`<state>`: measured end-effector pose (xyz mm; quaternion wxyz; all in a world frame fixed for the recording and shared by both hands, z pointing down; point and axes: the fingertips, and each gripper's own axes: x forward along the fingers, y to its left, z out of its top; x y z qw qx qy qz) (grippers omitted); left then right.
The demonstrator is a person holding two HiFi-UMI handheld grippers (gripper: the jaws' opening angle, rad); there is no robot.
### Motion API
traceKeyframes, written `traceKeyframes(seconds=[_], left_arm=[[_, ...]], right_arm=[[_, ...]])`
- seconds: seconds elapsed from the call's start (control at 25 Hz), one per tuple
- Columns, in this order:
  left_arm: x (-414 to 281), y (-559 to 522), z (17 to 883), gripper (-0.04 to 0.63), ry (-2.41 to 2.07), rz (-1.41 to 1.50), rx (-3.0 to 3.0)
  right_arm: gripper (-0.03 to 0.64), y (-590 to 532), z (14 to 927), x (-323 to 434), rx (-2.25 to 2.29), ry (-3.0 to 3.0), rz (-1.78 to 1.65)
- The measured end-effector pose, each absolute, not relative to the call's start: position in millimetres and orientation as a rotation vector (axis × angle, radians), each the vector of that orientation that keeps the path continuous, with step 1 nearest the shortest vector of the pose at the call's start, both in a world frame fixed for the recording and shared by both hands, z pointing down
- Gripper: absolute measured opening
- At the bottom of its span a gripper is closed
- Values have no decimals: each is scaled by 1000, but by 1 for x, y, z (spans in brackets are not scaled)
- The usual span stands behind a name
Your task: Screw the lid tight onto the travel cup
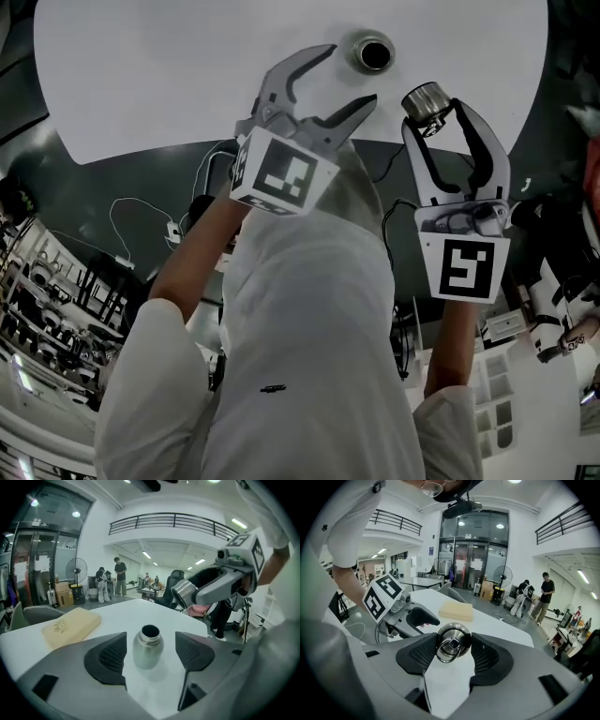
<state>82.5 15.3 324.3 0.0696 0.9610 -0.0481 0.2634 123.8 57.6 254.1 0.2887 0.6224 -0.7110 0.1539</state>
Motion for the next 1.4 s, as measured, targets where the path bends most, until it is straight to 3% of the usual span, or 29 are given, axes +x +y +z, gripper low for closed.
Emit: traceKeyframes(seconds=[0.76,1.4], left_arm=[[142,5,403,341,217,710,3110],[154,13,394,347,250,502,3154]], right_arm=[[224,10,332,131,1108,-1826,375],[222,11,337,122,622,-1742,126]])
